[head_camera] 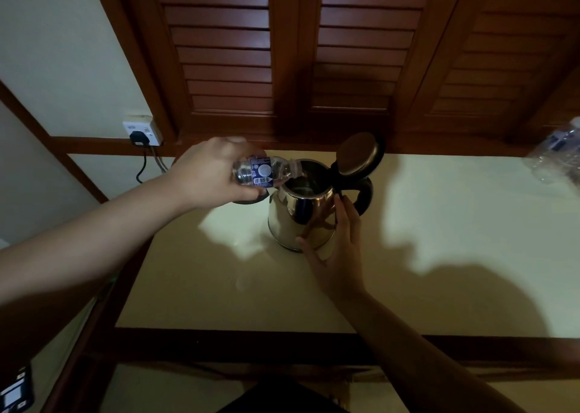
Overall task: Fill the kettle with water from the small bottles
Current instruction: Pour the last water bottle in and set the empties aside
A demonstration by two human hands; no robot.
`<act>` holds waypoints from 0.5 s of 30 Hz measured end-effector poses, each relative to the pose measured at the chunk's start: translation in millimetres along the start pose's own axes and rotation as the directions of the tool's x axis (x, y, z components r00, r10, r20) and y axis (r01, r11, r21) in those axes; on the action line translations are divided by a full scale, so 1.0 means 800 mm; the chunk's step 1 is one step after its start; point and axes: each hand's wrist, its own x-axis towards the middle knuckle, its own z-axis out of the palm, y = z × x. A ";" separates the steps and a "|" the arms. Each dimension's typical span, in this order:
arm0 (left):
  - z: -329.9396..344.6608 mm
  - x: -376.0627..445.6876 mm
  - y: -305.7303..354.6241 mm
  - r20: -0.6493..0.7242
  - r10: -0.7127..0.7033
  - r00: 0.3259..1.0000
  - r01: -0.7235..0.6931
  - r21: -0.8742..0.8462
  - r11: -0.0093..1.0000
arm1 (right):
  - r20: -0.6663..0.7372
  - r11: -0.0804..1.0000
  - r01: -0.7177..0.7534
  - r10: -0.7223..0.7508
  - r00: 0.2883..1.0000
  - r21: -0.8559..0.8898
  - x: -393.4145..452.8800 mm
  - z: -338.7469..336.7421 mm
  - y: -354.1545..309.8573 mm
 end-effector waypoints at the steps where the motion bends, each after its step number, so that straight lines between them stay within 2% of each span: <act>1: -0.001 0.001 -0.001 0.000 0.000 1.000 0.000 0.005 1.000 | -0.002 1.000 0.001 -0.001 1.000 -0.001 0.000 0.000 0.000; 15: -0.008 0.004 -0.004 0.010 -0.006 1.000 0.006 -0.012 1.000 | -0.012 1.000 0.006 -0.006 1.000 -0.003 0.000 0.002 0.003</act>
